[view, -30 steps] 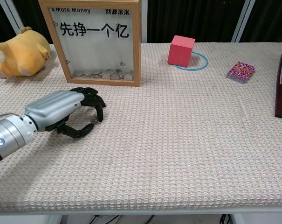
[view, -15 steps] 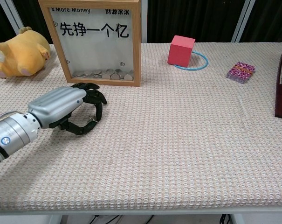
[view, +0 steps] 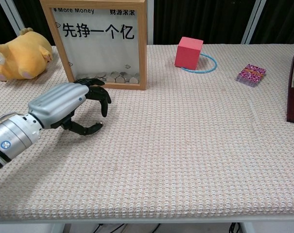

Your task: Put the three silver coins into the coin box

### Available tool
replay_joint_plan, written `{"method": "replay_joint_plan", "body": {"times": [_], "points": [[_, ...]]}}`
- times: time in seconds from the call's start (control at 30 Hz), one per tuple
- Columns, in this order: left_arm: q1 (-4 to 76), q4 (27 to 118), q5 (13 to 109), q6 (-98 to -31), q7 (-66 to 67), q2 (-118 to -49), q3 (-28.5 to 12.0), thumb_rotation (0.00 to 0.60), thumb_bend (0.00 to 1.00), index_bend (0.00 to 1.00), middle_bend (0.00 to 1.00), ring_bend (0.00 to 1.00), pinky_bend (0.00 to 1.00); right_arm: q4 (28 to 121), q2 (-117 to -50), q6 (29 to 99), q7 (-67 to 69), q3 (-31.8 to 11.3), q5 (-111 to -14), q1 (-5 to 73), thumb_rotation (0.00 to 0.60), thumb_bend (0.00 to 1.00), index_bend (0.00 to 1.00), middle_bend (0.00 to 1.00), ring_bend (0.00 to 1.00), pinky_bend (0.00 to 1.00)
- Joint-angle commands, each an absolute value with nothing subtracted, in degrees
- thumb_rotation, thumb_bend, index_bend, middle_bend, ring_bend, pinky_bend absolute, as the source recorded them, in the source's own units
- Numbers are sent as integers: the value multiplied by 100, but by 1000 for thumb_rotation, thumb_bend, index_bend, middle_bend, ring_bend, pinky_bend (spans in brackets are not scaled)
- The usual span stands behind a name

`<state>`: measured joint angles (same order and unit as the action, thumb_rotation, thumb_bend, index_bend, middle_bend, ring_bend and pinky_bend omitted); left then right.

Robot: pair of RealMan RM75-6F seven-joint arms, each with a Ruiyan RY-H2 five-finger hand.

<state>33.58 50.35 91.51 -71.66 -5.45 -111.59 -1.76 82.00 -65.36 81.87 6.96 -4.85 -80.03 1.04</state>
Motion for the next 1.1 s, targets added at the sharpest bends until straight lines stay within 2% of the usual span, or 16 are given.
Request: {"method": "replay_joint_plan", "body": {"times": [0.03,0.27,0.73,0.87,1.1], "points": [[3359,4781,9214,-7267,-664,-11279,-153,600,330,533,291,90,123,8202,-6537,8185,691,-485,-7999,104,600,176,0,0,0,0],[3354,4656,9177,-7237,-718,-11329,-152,600,339,553,292,90,122,8181,-6548,8171,699,-485,-7978,101,600,176,0,0,0,0],[3318,5030,9015,-7158,-687,-11209,-238,600,445,617,301,90,125,8119,-6570,8168,745,-485,-7970,93,600,176,0,0,0,0],[3253,5665,9056,-7377,-604,-10914,-271,600,453,618,303,90,125,8134,-6559,8184,751,-499,-7971,94,600,176,0,0,0,0],[3035,7570,9301,-7938,-129,-9848,-275,600,455,618,311,90,125,8147,-6555,8182,727,-510,-7993,119,600,176,0,0,0,0]]}}
